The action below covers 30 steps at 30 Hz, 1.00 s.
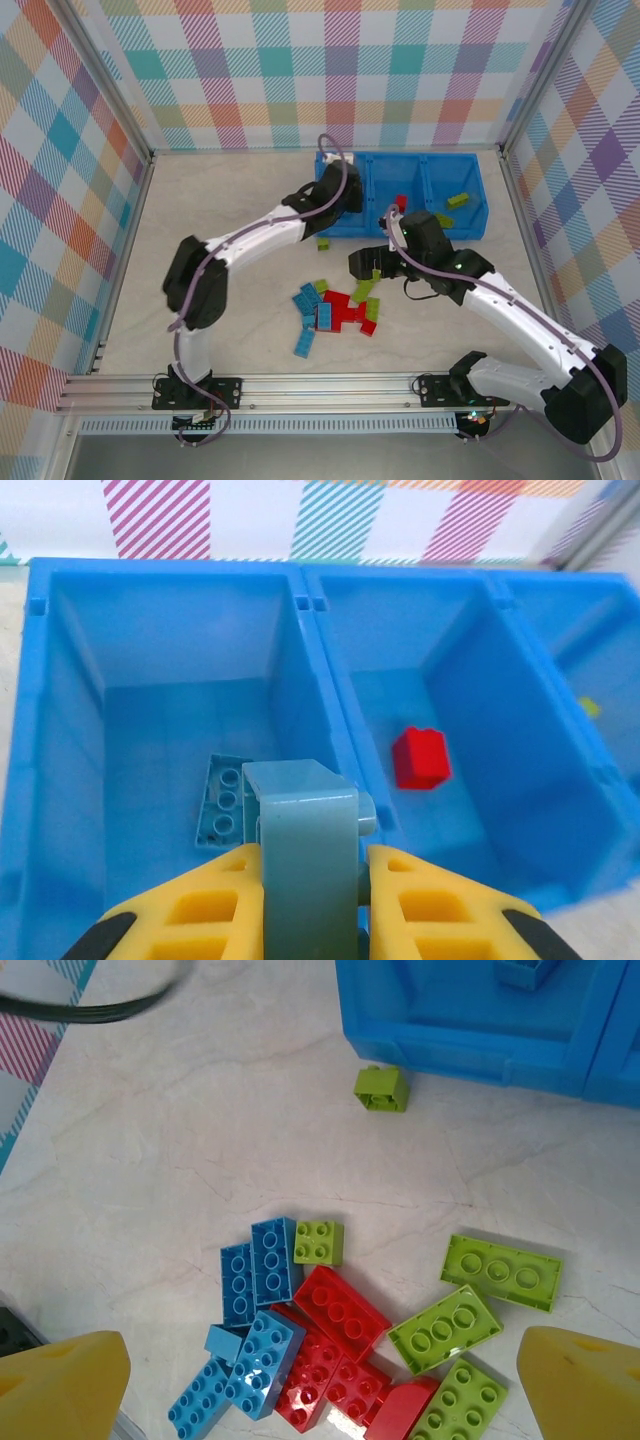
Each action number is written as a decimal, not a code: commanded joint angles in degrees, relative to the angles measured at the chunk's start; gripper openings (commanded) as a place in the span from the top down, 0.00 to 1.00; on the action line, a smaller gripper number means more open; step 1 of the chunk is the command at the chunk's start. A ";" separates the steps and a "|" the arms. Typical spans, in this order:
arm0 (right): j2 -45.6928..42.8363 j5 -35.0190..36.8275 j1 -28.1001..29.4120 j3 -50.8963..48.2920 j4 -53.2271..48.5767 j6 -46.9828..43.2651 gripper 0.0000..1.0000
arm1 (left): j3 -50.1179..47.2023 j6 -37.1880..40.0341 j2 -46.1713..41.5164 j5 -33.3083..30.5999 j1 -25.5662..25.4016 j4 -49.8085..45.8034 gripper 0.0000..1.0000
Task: Sort the legos into containers by color
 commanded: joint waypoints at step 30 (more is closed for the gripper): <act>9.64 0.74 6.23 3.13 0.54 4.20 0.03 | -33.52 23.07 -51.77 10.45 -2.26 -3.59 0.50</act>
